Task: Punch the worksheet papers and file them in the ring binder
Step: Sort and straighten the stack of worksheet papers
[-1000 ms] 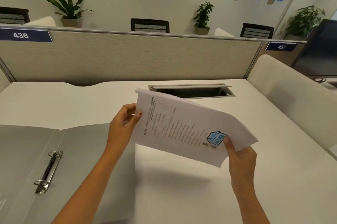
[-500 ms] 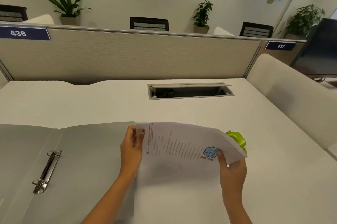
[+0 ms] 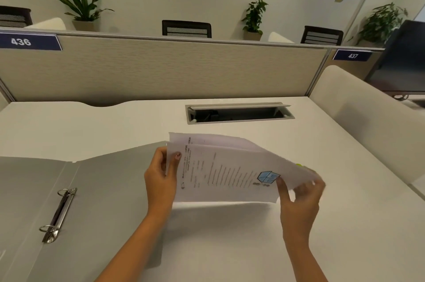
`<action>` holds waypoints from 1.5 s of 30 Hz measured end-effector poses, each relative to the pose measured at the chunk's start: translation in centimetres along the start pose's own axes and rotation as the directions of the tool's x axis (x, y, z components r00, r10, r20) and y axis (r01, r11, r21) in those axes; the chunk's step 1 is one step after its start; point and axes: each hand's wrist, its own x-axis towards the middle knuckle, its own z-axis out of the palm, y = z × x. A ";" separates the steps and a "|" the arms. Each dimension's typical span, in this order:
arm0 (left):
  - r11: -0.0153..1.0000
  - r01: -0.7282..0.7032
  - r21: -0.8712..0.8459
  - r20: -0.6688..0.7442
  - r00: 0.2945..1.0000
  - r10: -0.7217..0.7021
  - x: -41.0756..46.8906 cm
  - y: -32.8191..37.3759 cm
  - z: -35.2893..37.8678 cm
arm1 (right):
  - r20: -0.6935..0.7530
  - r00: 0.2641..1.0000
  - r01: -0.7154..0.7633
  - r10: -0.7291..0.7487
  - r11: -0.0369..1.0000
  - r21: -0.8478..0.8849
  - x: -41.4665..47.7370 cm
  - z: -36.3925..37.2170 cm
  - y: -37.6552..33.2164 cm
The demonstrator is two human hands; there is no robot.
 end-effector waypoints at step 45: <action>0.989 0.091 -0.113 0.204 0.977 -0.067 -1.7 2.9 2.5 | 0.258 0.945 -0.240 0.202 0.963 0.123 -1.5 3.9 -2.2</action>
